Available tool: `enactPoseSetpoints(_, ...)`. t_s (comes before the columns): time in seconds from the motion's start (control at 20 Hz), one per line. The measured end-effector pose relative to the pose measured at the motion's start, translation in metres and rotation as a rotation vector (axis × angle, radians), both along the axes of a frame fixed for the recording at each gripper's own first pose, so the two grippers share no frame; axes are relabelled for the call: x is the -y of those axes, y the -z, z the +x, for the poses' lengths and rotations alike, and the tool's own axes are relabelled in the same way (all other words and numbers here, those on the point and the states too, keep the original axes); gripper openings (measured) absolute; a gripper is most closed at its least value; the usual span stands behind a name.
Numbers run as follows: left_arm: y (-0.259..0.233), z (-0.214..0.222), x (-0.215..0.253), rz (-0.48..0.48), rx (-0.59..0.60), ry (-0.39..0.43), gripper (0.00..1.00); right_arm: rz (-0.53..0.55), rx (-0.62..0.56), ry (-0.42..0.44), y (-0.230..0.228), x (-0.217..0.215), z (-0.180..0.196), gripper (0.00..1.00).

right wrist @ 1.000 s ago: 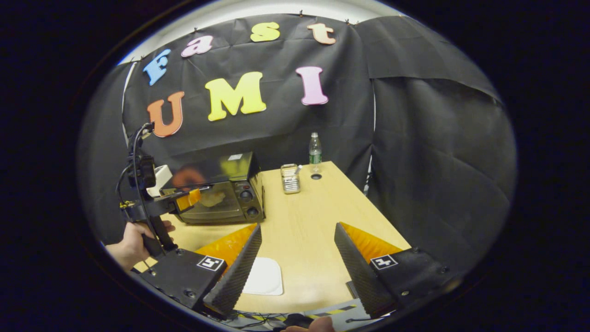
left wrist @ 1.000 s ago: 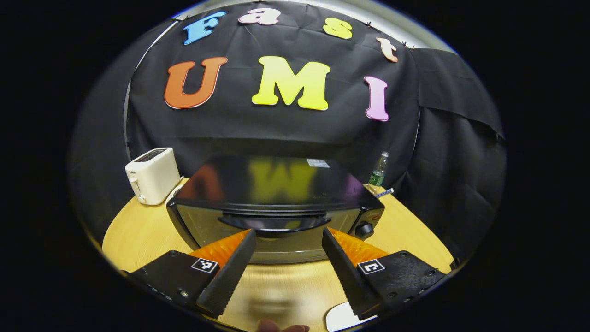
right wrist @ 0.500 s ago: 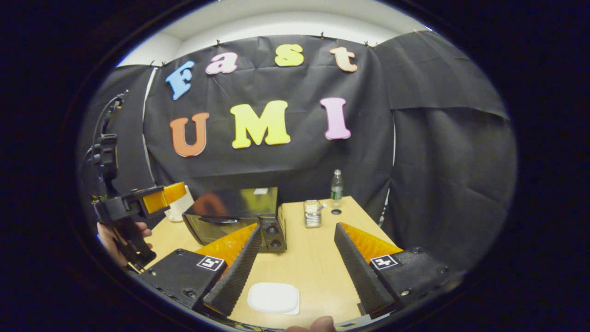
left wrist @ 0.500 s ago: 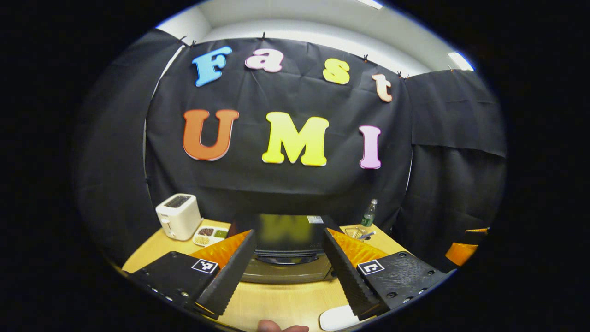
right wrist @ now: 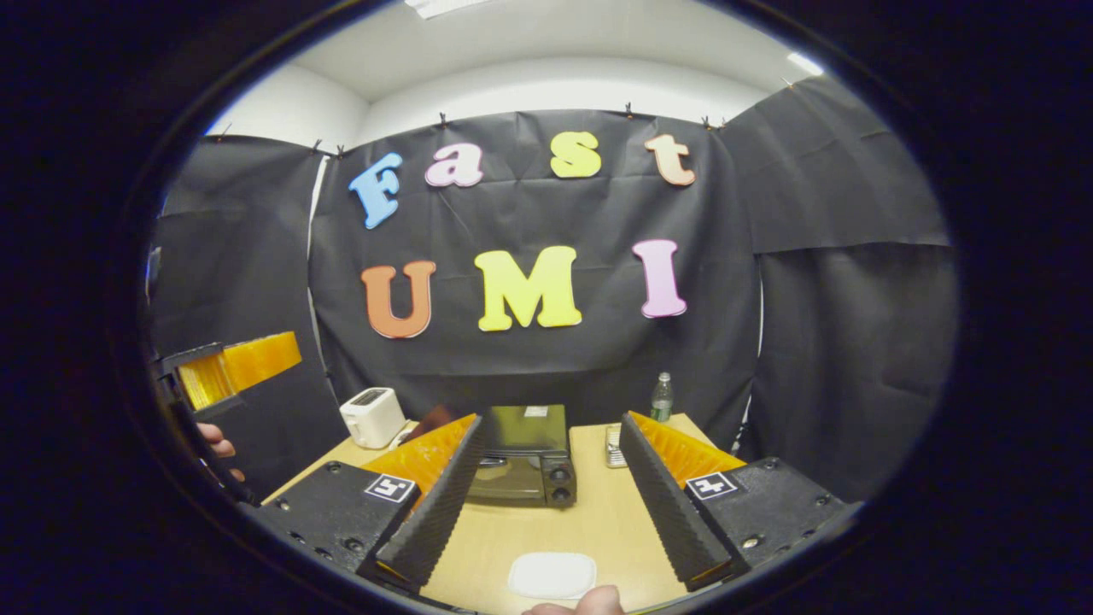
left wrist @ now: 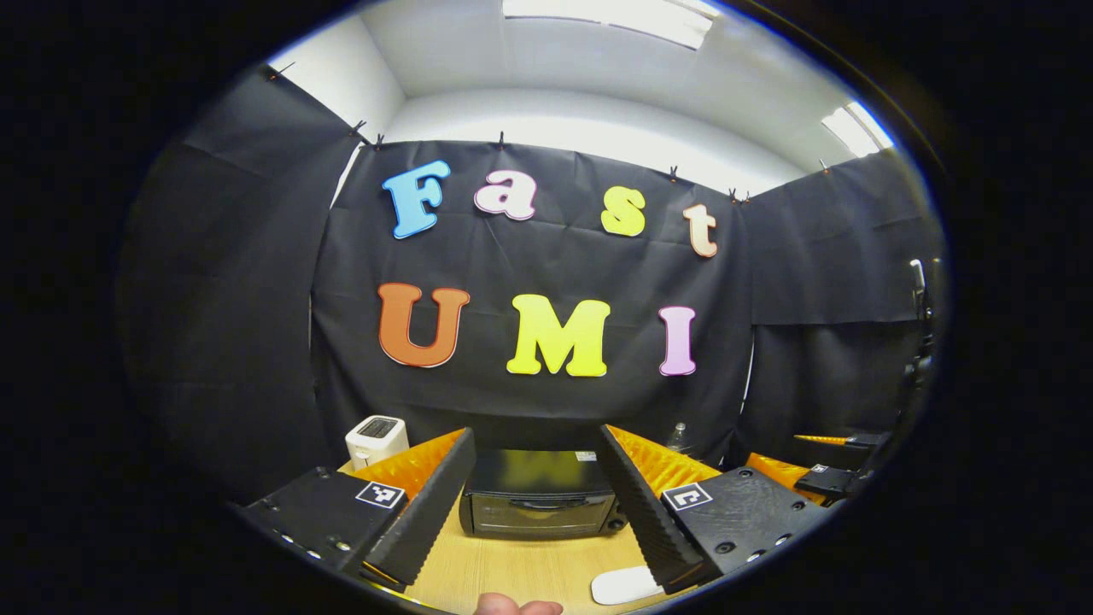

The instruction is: Open the electric oven with the left hand, put the food in, and close the electric oven.

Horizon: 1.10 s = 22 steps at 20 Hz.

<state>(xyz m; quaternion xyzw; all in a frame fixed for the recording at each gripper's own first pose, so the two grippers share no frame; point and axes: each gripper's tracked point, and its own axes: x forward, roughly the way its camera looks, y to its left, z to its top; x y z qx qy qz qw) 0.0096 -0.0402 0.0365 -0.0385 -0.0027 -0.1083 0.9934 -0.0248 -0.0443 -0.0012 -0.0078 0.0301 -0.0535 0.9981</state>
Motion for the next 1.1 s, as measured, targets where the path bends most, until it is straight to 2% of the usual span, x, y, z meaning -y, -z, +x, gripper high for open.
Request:
enactPoseSetpoints(0.25, 0.006, -0.051, -0.011, -0.031, -0.025, -0.008, 0.94, -0.011, -0.004, -0.024, 0.006, -0.023, -0.032, 1.00)
enactPoseSetpoints(0.35, 0.013, -0.068, -0.017, -0.036, -0.038, -0.024, 0.94, -0.009, -0.024, -0.040, 0.015, -0.029, -0.039, 0.96)
enactPoseSetpoints(0.5, 0.022, -0.085, -0.022, -0.033, -0.055, -0.040, 0.94, -0.016, -0.037, -0.064, 0.020, -0.037, -0.048, 0.96)
enactPoseSetpoints(0.55, 0.022, -0.088, -0.022, -0.033, -0.058, -0.042, 0.94, -0.019, -0.037, -0.071, 0.020, -0.040, -0.049, 1.00)
enactPoseSetpoints(1.1, 0.023, -0.094, -0.030, -0.042, -0.062, -0.063, 0.94, -0.018, -0.021, -0.083, 0.017, -0.043, -0.054, 1.00)
